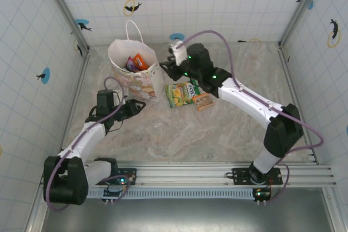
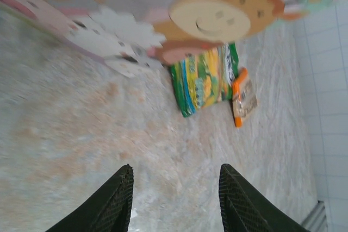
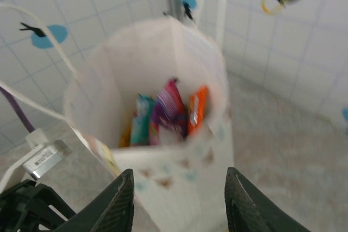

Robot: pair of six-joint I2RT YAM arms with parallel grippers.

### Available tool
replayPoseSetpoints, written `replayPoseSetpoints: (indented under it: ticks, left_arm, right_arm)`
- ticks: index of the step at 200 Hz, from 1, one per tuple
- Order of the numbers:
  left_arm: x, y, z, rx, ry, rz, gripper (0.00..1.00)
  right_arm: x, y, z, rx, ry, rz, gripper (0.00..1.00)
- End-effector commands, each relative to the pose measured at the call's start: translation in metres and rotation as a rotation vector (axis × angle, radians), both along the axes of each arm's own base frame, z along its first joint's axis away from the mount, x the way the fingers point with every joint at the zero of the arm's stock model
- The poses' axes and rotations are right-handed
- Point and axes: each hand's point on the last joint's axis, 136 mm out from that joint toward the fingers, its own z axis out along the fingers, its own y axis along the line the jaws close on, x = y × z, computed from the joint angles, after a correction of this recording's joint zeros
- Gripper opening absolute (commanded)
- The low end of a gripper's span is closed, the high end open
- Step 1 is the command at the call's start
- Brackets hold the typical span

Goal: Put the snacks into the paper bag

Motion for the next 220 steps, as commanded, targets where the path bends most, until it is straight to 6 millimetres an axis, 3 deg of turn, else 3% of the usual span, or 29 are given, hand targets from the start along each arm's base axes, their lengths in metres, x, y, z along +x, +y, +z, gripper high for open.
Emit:
replayPoseSetpoints:
  ticks: [1, 39, 66, 153, 220]
  left_arm:
    - [-0.002, -0.015, -0.003, -0.049, -0.001, -0.018, 0.44]
    - [-0.007, -0.028, -0.015, -0.045, 0.018, -0.044, 0.43]
    - [-0.007, -0.031, -0.021, -0.037, 0.031, -0.045, 0.42]
    - [-0.007, -0.030, -0.031, -0.018, 0.070, -0.027, 0.41]
    - [-0.001, -0.031, -0.036, -0.009, 0.099, -0.028, 0.41]
  right_arm:
    - [0.003, -0.035, -0.045, 0.055, 0.212, -0.084, 0.49]
    - [0.016, -0.097, -0.115, 0.042, 0.409, -0.183, 0.52]
    - [0.035, -0.121, -0.148, 0.042, 0.496, -0.215, 0.53]
    - [0.095, -0.129, -0.223, 0.029, 0.674, -0.184, 0.54]
    - [0.103, -0.123, -0.260, 0.022, 0.760, -0.124, 0.54]
